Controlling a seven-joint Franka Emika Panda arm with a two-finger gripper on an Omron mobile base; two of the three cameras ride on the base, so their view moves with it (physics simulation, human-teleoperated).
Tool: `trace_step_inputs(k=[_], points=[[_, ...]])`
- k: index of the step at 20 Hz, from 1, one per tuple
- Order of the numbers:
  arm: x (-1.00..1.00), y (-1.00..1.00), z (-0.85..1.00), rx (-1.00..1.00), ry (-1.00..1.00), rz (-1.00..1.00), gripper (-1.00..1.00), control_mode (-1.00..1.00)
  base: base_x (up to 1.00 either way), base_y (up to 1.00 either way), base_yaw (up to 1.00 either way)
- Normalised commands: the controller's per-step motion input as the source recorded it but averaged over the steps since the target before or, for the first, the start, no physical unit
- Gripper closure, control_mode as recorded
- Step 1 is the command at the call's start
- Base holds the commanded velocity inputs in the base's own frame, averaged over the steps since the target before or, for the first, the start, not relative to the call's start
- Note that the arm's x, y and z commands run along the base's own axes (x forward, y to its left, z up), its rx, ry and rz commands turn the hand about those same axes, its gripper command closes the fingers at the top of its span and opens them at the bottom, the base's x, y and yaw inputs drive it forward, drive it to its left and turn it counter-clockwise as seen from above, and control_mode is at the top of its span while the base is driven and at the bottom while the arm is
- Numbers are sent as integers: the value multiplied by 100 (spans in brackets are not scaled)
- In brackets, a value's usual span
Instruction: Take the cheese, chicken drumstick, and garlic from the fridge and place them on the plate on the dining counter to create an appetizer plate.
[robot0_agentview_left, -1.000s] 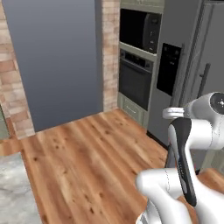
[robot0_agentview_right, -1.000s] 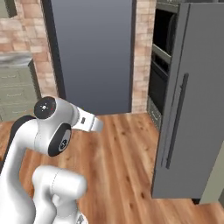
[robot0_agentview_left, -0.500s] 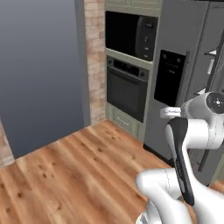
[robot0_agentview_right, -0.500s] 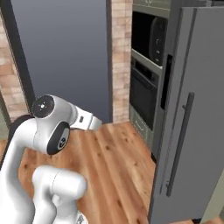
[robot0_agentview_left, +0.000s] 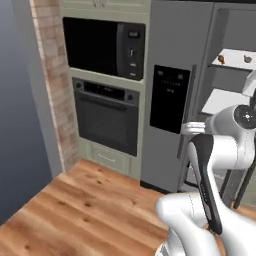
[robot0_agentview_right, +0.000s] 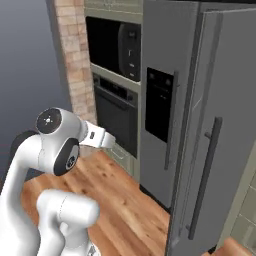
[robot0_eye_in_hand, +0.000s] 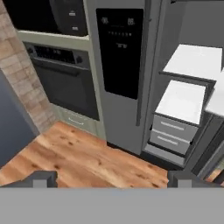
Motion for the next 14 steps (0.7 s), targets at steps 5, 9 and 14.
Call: trace_step_inputs(k=[5,9,14], points=[[0,0,0,0,0,0,-100,100,89,84,-55],[0,0,0,0,0,0,-100,100,62,60,-53],[0,0,0,0,0,0,-100,100,66,19,-50]])
